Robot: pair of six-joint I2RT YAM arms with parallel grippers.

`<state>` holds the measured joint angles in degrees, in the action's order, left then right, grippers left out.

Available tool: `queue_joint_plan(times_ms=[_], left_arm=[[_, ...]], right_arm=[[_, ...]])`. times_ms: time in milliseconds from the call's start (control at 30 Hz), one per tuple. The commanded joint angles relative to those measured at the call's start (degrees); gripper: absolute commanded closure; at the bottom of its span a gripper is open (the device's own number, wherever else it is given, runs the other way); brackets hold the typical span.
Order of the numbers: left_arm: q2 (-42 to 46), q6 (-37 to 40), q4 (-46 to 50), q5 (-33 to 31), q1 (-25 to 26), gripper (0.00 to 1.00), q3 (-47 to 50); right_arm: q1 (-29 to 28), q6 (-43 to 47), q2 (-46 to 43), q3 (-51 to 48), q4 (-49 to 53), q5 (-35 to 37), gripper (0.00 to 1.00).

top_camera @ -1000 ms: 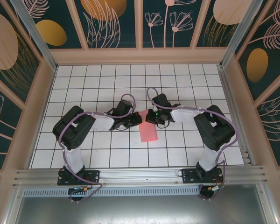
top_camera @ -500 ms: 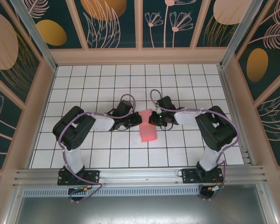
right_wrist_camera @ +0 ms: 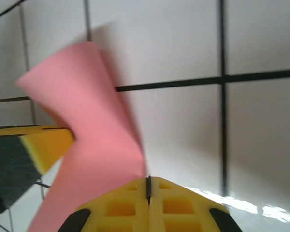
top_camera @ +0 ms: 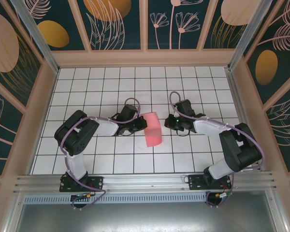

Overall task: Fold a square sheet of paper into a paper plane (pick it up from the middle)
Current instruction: Fold the square sheet of paper in half at the center of the table.

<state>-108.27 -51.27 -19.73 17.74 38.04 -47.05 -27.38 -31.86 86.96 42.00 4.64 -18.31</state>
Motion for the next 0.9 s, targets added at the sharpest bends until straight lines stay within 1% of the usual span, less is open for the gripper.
queue_joint_plan(times_ms=[0,100,200,333,467,600,767,833,867], left_arm=[[-7.28,1.25,14.72,-8.72,-0.07,1.00,3.37],[-7.57,1.81,15.47,-8.55,-0.12,1.00,2.68],[-7.98,2.06,15.43,-7.91,-0.07,1.00,2.32],[-8.36,2.73,16.47,-7.96,-0.07,1.00,1.67],[-7.97,2.89,17.15,-8.16,-0.06,1.00,2.05],[-7.36,3.14,18.32,-8.38,-0.07,1.00,2.70],[-6.81,3.07,19.79,-8.87,-0.07,1.00,3.76],[-5.88,3.10,19.90,-8.77,-0.12,1.00,4.15],[-5.37,3.33,20.04,-8.61,-0.07,1.00,4.14]], right_arm=[[-2.16,-0.06,4.14,4.04,-3.75,-3.26,1.00],[-3.59,0.28,9.02,7.49,-6.44,-5.88,1.00],[-3.65,0.33,13.24,9.87,-8.89,-7.63,1.00],[-3.24,0.91,17.16,10.96,-9.22,-7.27,1.00],[-0.99,1.95,18.79,9.13,-8.72,-5.74,1.00],[2.16,4.26,18.11,7.23,-5.59,-1.62,1.00],[8.05,5.57,15.54,6.88,-5.16,-0.86,1.00],[8.33,5.73,13.38,7.26,-5.64,-0.79,1.00],[8.21,5.67,12.00,7.28,-6.04,-1.89,1.00]])
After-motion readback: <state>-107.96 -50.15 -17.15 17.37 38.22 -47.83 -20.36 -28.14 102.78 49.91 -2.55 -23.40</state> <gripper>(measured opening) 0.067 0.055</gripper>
